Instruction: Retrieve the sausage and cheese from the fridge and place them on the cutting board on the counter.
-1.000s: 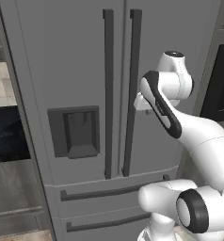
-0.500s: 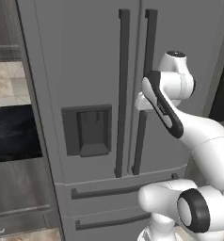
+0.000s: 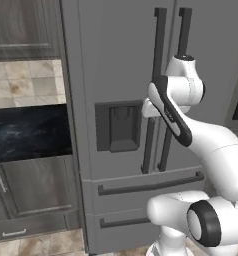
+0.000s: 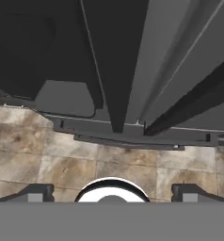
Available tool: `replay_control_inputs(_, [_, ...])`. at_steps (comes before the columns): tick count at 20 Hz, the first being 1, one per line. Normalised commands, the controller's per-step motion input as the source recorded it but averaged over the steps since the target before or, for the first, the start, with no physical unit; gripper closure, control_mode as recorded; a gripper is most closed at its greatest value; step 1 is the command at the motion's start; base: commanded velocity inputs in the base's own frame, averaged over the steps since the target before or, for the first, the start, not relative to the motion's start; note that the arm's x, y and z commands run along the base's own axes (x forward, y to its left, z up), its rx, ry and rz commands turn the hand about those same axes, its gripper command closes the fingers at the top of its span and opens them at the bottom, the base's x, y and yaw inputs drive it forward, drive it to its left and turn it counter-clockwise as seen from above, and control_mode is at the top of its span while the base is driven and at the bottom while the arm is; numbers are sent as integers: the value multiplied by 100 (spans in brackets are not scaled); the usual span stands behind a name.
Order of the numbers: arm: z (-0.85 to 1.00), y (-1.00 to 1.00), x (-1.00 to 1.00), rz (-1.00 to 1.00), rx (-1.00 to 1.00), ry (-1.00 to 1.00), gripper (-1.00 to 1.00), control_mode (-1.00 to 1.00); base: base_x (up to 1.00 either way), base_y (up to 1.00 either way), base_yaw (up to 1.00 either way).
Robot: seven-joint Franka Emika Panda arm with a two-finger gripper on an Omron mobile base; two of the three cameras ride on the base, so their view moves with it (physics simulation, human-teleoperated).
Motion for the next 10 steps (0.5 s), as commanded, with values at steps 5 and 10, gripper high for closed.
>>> replay_control_inputs(5, [0, 0, 0, 0, 0, 0, -100, 100, -64, -14, 0])
replay_control_inputs(10, [0, 0, 0, 0, 0, 0, -100, 100, -5, -3, 0])
